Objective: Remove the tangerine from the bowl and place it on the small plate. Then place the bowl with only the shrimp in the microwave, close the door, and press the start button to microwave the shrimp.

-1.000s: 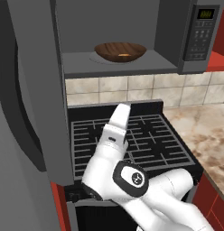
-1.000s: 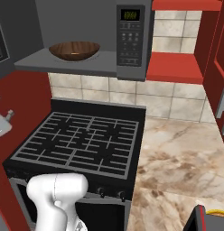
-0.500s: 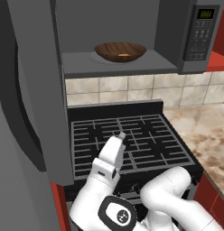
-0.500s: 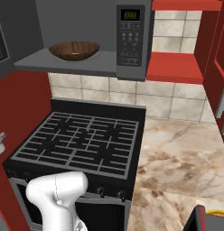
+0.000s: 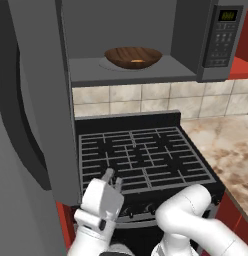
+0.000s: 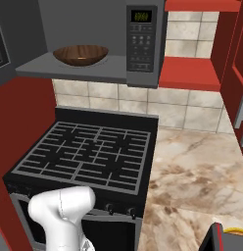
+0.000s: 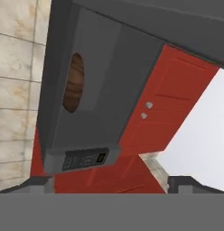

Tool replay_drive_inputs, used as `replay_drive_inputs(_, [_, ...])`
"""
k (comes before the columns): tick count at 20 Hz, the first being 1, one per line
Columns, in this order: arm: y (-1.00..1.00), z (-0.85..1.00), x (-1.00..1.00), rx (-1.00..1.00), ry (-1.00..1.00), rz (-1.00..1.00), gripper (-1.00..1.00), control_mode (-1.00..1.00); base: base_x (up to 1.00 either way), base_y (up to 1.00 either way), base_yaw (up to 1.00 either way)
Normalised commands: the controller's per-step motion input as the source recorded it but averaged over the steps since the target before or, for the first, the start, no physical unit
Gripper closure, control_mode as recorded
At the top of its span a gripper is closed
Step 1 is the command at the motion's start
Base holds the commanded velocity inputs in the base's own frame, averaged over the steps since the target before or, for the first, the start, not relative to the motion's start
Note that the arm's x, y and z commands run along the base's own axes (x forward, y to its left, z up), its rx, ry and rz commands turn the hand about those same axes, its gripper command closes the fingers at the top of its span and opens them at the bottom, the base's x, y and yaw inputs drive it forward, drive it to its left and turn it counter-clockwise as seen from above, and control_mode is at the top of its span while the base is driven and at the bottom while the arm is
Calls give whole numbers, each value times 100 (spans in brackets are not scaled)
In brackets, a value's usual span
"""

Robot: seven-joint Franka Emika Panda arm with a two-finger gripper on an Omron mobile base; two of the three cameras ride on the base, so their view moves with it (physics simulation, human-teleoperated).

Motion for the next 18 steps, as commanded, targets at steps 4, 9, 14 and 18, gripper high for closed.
replay_drive_inputs(4, [95, -5, -15, -15, 4, -5, -100, -100, 0, 0, 0])
replay_drive_inputs(9, [89, -29, -1, -12, 7, -4, -100, -100, 0, 0, 0])
replay_drive_inputs(14, [58, 22, -12, -3, 3, -5, -100, -100, 0, 0, 0])
replay_drive_inputs(18, [44, 65, -9, 0, 2, -13, -100, -100, 0, 0, 0])
